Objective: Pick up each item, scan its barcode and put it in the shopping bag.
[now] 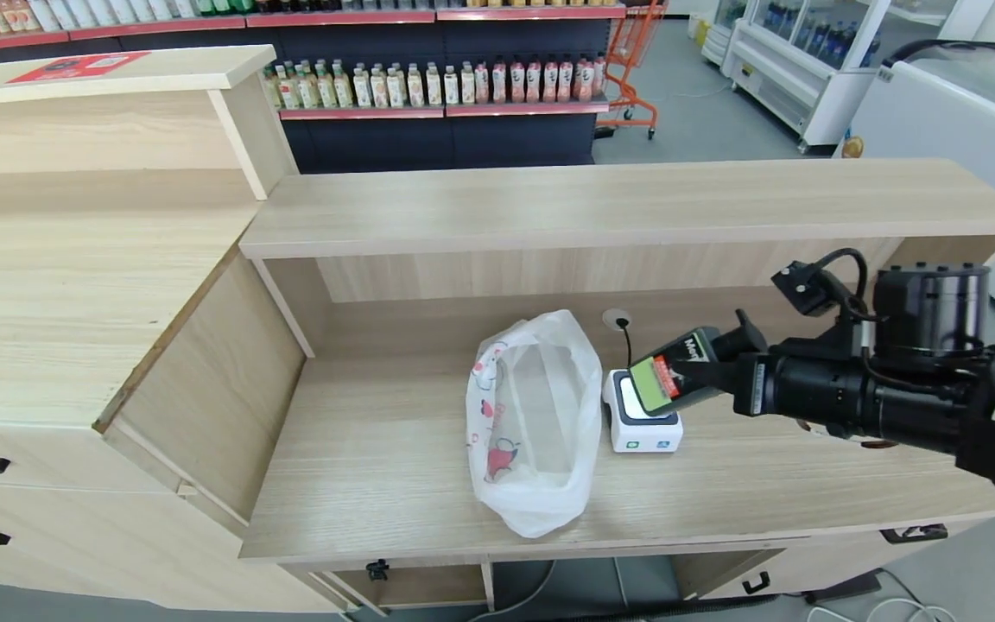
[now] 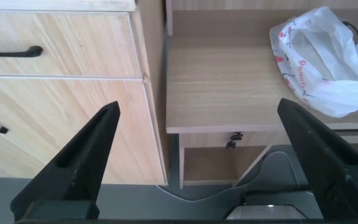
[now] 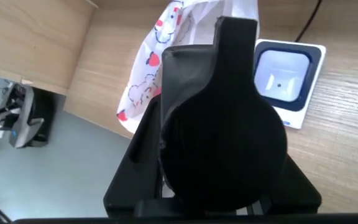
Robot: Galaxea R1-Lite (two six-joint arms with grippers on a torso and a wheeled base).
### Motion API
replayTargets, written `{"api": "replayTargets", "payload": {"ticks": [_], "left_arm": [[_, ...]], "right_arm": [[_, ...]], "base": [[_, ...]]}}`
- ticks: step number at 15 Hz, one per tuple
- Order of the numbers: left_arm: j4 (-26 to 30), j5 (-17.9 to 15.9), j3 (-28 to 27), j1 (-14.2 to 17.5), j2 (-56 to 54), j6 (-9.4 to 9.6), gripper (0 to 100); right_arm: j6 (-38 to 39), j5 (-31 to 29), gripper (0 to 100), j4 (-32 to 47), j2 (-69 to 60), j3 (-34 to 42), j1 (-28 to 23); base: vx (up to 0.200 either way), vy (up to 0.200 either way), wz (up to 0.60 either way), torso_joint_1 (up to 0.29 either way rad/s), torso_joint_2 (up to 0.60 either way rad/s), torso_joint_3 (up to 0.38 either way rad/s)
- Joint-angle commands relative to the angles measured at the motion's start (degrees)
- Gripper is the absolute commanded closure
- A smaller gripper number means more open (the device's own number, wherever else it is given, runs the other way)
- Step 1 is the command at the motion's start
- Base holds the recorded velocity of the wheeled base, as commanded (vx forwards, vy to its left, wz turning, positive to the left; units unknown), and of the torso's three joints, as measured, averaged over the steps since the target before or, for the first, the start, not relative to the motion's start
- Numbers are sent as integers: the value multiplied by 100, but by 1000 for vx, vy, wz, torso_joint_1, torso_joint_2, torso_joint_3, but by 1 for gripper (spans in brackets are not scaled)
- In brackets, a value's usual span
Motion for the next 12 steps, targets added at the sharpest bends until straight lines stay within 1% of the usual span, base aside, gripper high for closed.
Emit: {"api": "replayTargets", "payload": {"ticks": [1, 4, 6, 7, 9, 10, 12], "left_arm": [[-1, 0, 0, 2, 7, -7, 0], [-1, 0, 0, 2, -2, -7, 0], [-1, 0, 0, 2, -2, -7, 0], [-1, 0, 0, 2, 7, -7, 0], [-1, 0, 0, 2, 7, -7, 0], [-1, 0, 0, 2, 7, -7, 0], [-1, 0, 0, 2, 7, -7, 0]], "right_arm": [[-429, -32, 100, -23, 843, -341, 69], [-534, -340, 100, -40, 1538, -745, 491], [-772, -516, 100, -58, 1881, -921, 702], [-1044, -577, 100, -111, 2171, -1061, 834], [-1246, -603, 100, -374, 2575, -1263, 1028], [-1361, -683, 100, -489, 2742, -1307, 1098], [-1826, -876, 100, -568, 3023, -1448, 1177]], "base": [[0, 0, 0, 0, 0, 0], [0, 0, 0, 0, 0, 0], [0, 0, 0, 0, 0, 0], [0, 0, 0, 0, 0, 0], [0, 0, 0, 0, 0, 0], [0, 0, 0, 0, 0, 0], [0, 0, 0, 0, 0, 0]]}}
